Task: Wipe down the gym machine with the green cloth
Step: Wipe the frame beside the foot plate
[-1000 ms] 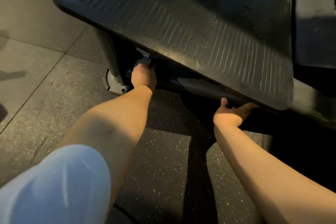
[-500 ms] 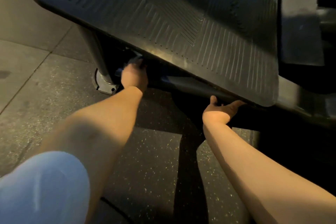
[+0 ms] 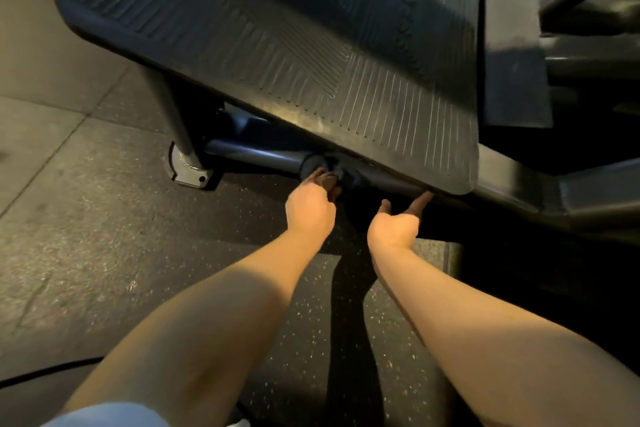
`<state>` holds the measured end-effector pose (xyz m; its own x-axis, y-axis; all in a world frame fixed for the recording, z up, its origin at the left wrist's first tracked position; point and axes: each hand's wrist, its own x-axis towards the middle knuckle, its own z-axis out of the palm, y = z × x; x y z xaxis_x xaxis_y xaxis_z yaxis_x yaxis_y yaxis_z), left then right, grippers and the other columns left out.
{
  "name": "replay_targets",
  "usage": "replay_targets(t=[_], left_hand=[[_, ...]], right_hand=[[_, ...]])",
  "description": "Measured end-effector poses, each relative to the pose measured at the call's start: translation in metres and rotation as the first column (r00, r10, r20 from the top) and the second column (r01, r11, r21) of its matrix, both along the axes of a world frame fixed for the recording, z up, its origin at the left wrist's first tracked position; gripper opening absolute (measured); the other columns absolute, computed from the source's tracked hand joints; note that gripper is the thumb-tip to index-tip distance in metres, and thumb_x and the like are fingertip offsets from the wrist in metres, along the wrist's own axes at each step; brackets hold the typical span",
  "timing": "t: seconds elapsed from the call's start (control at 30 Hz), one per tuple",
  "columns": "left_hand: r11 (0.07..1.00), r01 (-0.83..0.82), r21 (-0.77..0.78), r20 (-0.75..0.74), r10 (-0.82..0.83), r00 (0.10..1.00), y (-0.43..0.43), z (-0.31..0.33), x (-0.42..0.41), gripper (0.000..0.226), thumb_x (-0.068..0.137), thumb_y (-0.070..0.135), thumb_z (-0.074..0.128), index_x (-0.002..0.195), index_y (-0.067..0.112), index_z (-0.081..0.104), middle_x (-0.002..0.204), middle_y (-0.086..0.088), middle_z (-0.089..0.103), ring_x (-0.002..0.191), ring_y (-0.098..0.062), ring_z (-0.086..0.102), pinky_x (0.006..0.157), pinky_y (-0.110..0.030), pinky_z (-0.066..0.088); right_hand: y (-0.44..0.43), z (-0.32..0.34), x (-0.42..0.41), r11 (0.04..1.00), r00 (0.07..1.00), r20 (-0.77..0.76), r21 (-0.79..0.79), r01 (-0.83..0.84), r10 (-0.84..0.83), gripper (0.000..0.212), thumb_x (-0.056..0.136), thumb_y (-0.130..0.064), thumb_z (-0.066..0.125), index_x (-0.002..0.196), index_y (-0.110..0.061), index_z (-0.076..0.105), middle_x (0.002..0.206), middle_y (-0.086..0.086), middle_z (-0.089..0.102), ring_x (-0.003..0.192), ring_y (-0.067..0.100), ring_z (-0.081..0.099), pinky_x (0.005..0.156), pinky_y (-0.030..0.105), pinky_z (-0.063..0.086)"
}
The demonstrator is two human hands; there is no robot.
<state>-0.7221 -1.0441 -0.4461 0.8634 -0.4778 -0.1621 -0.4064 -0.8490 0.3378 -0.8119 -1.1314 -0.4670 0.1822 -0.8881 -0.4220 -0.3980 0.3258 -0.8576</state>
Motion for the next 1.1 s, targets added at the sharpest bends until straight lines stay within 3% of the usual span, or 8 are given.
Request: replay_targets(t=[0.13,0.27,0.5,0.6,0.7,0.8,0.9,1.1], left_hand=[[0.981,-0.042,-0.190,-0.284,-0.014,0.959,0.005,0.004,-0.027,0.018,0.101,0.017,0.056,0.112,0.012,0.069,0.089,0.003,0.062,0.086,-0.016,0.062,0.079,-0.032,0.047],[0.968,0.041,-0.247,-0.377,-0.135,0.916,0.002,0.031,-0.029,0.011,0.102,0.025,0.060,0.105,0.017,0.068,0.093,0.005,0.063,0.094,-0.014,0.064,0.074,-0.025,0.045],[0.945,0.310,-0.099,-0.399,-0.323,0.858,-0.023,0.086,-0.036,0.018,0.101,0.023,0.060,0.106,0.011,0.072,0.102,-0.009,0.071,0.094,-0.020,0.065,0.084,-0.035,0.051],[0.936,0.340,-0.088,-0.469,-0.340,0.815,-0.031,0.111,-0.035,0.014,0.099,0.024,0.062,0.094,0.015,0.072,0.095,-0.008,0.072,0.084,-0.017,0.063,0.078,-0.033,0.051],[0.951,0.270,-0.154,-0.533,-0.310,0.788,-0.035,0.130,-0.032,0.011,0.096,0.028,0.067,0.091,0.021,0.073,0.088,-0.001,0.071,0.082,-0.015,0.063,0.073,-0.031,0.050],[0.938,0.233,-0.256,-0.623,-0.345,0.702,-0.038,0.145,-0.033,0.017,0.090,0.036,0.075,0.102,0.024,0.074,0.100,-0.002,0.074,0.095,-0.020,0.067,0.085,-0.037,0.053],[0.920,0.297,-0.257,-0.658,-0.391,0.643,-0.049,0.160,-0.036,0.036,0.084,0.035,0.082,0.115,0.023,0.069,0.108,-0.001,0.074,0.100,-0.018,0.070,0.086,-0.035,0.057],[0.893,0.373,-0.251,-0.456,-0.449,0.769,-0.088,0.172,-0.046,0.039,0.083,0.029,0.081,0.118,0.023,0.062,0.107,0.001,0.068,0.096,-0.013,0.067,0.087,-0.032,0.056]], right_hand=[[0.010,0.012,-0.022,0.991,1.000,0.005,0.131,-0.013,0.012,0.055,0.106,-0.024,0.052,0.158,-0.019,0.035,0.154,0.012,0.046,0.143,0.033,0.042,0.112,0.038,0.037],[0.018,0.032,-0.040,0.978,0.987,0.157,0.198,-0.071,0.040,0.030,0.107,-0.032,0.049,0.094,-0.013,0.069,0.093,0.004,0.067,0.094,0.023,0.063,0.081,0.029,0.040],[-0.008,0.066,-0.065,0.911,0.933,0.270,0.270,-0.311,0.238,0.025,0.097,-0.022,0.066,0.074,-0.016,0.068,0.075,0.002,0.068,0.079,0.022,0.065,0.083,0.044,0.055],[-0.025,0.090,-0.080,0.866,0.882,0.260,0.215,-0.451,0.394,0.011,0.097,-0.014,0.066,0.088,-0.008,0.069,0.077,0.009,0.064,0.074,0.021,0.062,0.075,0.043,0.058],[-0.045,0.112,-0.095,0.821,0.826,0.159,0.115,-0.560,0.541,0.010,0.098,-0.018,0.065,0.101,-0.012,0.072,0.083,0.000,0.072,0.072,0.009,0.066,0.060,0.021,0.054],[-0.063,0.128,-0.099,0.788,0.791,0.123,0.080,-0.610,0.600,0.015,0.099,-0.021,0.065,0.111,-0.018,0.074,0.095,0.000,0.077,0.090,0.013,0.074,0.077,0.031,0.063],[-0.081,0.144,-0.101,0.775,0.774,0.054,0.014,-0.632,0.631,0.016,0.099,-0.021,0.065,0.112,-0.017,0.073,0.095,0.001,0.076,0.091,0.017,0.073,0.074,0.030,0.060],[-0.117,0.167,-0.109,0.816,0.815,0.036,-0.045,-0.576,0.578,0.033,0.096,-0.035,0.068,0.127,-0.026,0.060,0.110,-0.001,0.072,0.103,0.015,0.070,0.095,0.039,0.058]])
